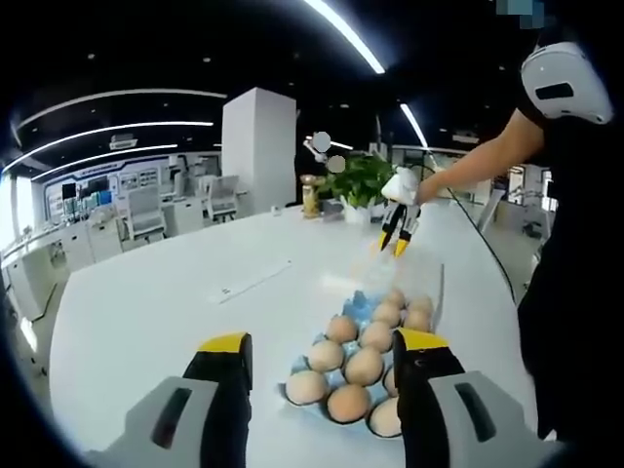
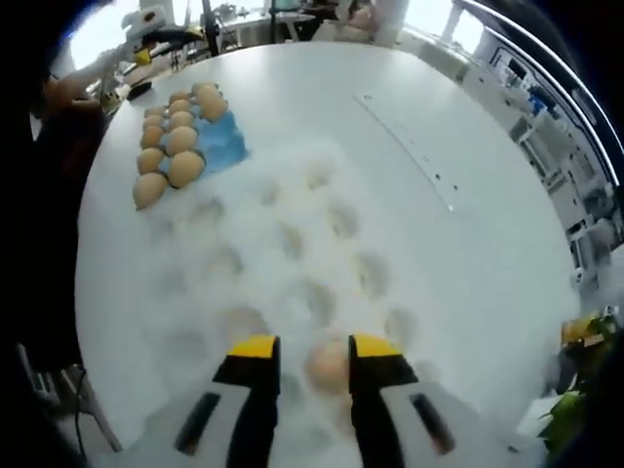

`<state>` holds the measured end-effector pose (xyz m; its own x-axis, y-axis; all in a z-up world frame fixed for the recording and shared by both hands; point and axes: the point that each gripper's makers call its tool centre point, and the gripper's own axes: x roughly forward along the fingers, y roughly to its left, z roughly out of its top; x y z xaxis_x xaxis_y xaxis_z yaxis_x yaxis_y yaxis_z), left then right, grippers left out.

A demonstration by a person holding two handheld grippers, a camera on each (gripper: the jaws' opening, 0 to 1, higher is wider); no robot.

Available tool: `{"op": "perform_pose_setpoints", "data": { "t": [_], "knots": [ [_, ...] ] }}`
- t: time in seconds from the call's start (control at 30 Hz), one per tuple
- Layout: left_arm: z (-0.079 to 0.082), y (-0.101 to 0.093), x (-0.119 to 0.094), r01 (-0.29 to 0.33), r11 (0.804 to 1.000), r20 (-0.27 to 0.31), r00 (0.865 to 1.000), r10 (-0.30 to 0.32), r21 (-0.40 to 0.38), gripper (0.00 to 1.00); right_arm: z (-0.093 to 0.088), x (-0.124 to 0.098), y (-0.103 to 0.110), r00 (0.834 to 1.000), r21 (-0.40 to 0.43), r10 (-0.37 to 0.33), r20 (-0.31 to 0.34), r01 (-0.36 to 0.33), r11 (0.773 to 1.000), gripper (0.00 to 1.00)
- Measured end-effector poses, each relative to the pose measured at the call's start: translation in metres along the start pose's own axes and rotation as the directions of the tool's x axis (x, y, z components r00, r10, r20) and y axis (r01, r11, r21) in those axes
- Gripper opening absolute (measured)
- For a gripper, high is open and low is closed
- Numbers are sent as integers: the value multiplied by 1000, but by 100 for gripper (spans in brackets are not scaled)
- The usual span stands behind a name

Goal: Place the egg into an empty slot of the egg tray after lifting it from the table, then release the egg inside the slot.

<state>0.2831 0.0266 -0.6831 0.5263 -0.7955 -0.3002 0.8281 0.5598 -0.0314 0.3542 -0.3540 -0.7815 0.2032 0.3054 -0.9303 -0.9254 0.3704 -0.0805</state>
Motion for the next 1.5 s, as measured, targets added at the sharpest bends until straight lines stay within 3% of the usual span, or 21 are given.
{"op": "perform_pose_setpoints", "data": {
  "t": [0.3, 0.53, 1.07, 1.27, 1.5],
  "knots": [
    [1, 1, -1, -6, 1000, 2, 1000, 6, -1, 58, -17, -1, -11, 998, -5, -13, -62, 13, 1000, 28],
    [-2, 2, -2, -10, 1000, -5, 1000, 10, -2, 57, -19, 2, -12, 997, -8, 4, -79, -4, 1000, 27],
    [-4, 2, -2, -13, 1000, -7, 1000, 13, -9, 56, -21, 11, -11, 975, -13, 103, -195, -108, 994, 28],
    [-3, 2, 0, -11, 1000, -3, 1000, 11, -9, 56, -21, 10, -11, 974, 7, 68, -218, -68, 998, 25],
    [-4, 3, -2, -12, 1000, -10, 1000, 12, -6, 55, -20, 0, -11, 987, 11, 15, -157, -14, 1000, 24]
  ]
}}
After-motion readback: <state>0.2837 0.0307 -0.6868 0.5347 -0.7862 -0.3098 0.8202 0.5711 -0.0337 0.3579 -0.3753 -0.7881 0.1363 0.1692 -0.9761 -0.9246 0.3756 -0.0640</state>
